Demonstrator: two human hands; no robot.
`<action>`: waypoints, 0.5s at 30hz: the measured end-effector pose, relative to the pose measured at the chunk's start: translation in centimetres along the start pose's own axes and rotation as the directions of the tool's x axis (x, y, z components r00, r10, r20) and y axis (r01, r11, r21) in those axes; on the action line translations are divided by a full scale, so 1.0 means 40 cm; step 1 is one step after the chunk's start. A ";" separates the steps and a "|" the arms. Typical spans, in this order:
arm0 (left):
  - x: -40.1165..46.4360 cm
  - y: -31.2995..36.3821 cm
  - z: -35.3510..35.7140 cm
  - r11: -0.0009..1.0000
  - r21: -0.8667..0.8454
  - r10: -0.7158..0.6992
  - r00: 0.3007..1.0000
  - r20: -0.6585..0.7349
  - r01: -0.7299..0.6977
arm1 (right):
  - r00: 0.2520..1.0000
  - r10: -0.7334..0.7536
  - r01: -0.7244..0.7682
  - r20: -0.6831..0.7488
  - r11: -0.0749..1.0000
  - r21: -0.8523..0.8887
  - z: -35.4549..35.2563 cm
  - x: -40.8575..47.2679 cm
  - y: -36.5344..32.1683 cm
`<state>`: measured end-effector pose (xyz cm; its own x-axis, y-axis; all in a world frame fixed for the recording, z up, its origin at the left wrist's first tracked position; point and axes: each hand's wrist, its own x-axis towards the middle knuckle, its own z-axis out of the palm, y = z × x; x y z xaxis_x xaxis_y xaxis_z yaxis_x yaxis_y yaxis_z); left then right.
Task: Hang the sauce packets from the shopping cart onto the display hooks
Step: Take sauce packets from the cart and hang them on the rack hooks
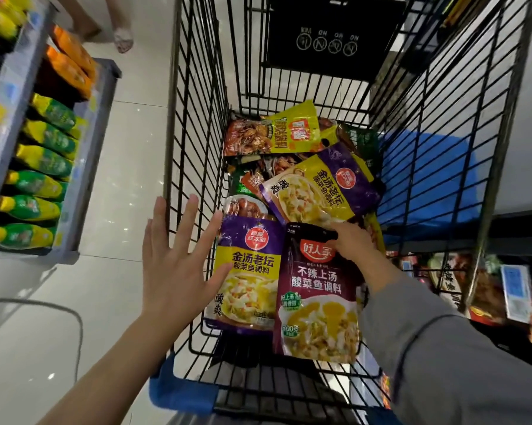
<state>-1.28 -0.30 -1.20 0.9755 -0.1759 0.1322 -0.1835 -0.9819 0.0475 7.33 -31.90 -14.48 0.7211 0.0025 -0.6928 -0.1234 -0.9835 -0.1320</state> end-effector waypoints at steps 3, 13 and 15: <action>0.000 0.000 0.002 1.000 -0.015 -0.010 1.000 -0.009 0.010 | 0.998 0.001 0.004 -0.055 0.996 0.091 -0.007 -0.026 -0.006; -0.002 0.003 0.002 1.000 -0.014 -0.017 0.999 -0.031 0.017 | 0.971 -0.062 0.112 -0.232 0.971 0.211 -0.088 -0.208 -0.054; -0.003 0.003 -0.001 1.000 -0.011 -0.028 1.000 -0.008 0.028 | 0.960 -0.048 0.122 -0.276 0.958 0.259 -0.104 -0.265 -0.052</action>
<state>-1.43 -0.38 -1.18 0.9792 -0.1480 0.1386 -0.1577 -0.9855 0.0619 2.76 -30.64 -3.91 0.8864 -0.0004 -0.4629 -0.2067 -0.8951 -0.3950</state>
